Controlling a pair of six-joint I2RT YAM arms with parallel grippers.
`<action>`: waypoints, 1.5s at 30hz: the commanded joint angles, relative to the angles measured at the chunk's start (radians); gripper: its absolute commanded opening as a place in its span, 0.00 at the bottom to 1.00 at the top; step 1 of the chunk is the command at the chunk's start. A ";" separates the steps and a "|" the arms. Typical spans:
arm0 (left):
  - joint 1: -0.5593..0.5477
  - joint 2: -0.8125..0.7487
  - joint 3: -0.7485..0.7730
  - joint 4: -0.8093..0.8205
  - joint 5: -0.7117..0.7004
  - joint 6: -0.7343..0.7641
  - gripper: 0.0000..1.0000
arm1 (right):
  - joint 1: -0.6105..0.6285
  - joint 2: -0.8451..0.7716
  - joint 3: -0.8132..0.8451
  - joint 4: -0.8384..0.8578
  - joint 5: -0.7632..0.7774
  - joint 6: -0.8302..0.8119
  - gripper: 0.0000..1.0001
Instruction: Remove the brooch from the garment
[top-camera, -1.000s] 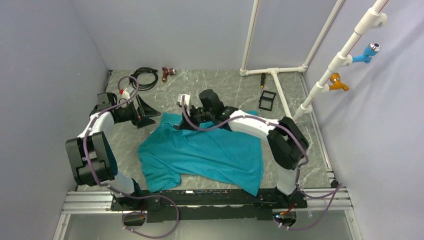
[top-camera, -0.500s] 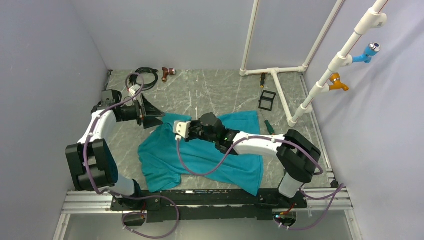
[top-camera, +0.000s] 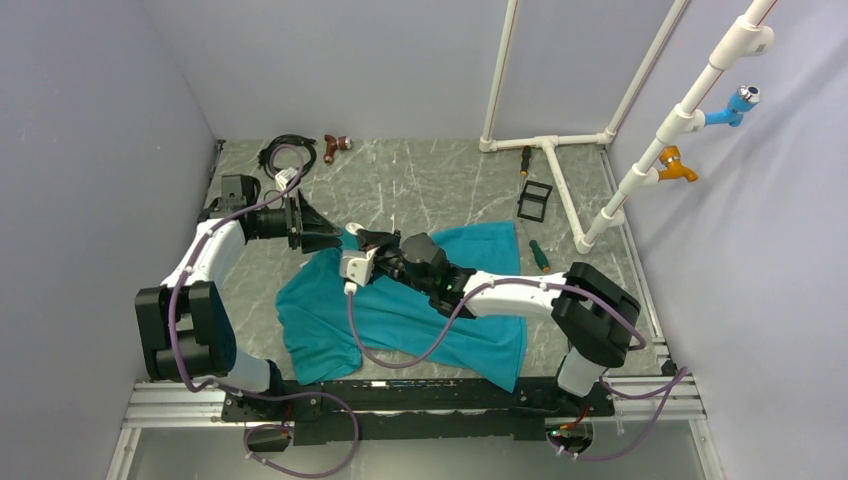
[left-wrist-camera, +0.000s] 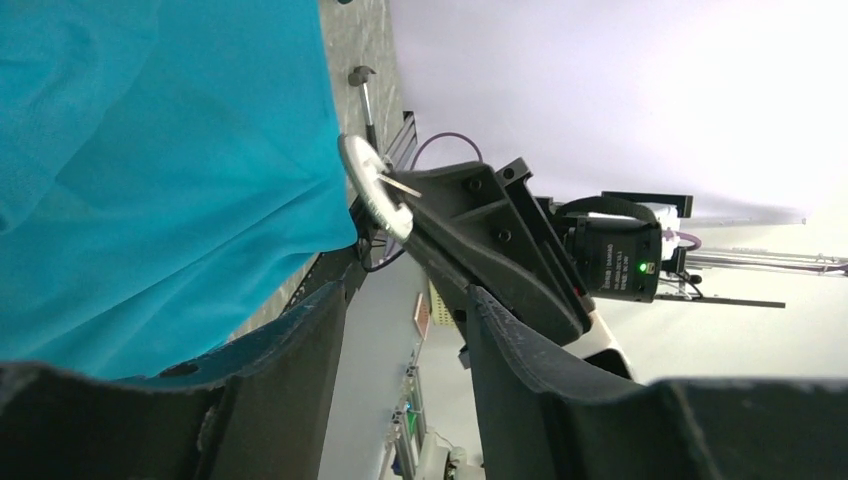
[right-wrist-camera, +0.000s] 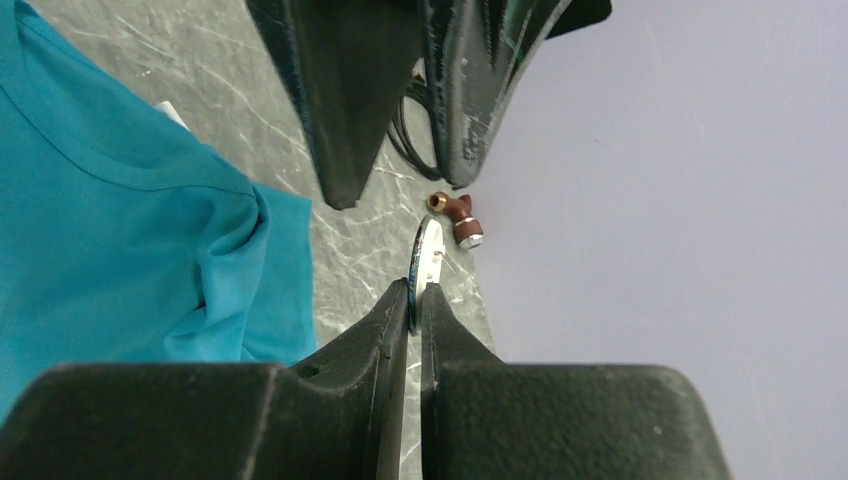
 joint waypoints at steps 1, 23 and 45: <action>-0.021 -0.029 0.005 0.092 0.039 -0.079 0.50 | 0.015 -0.035 -0.013 0.095 0.013 -0.064 0.00; -0.059 -0.045 -0.040 0.289 0.039 -0.242 0.29 | 0.023 -0.033 -0.022 0.125 -0.062 -0.143 0.00; -0.059 -0.049 -0.051 0.304 0.022 -0.240 0.00 | 0.023 -0.042 -0.030 0.122 -0.050 -0.104 0.08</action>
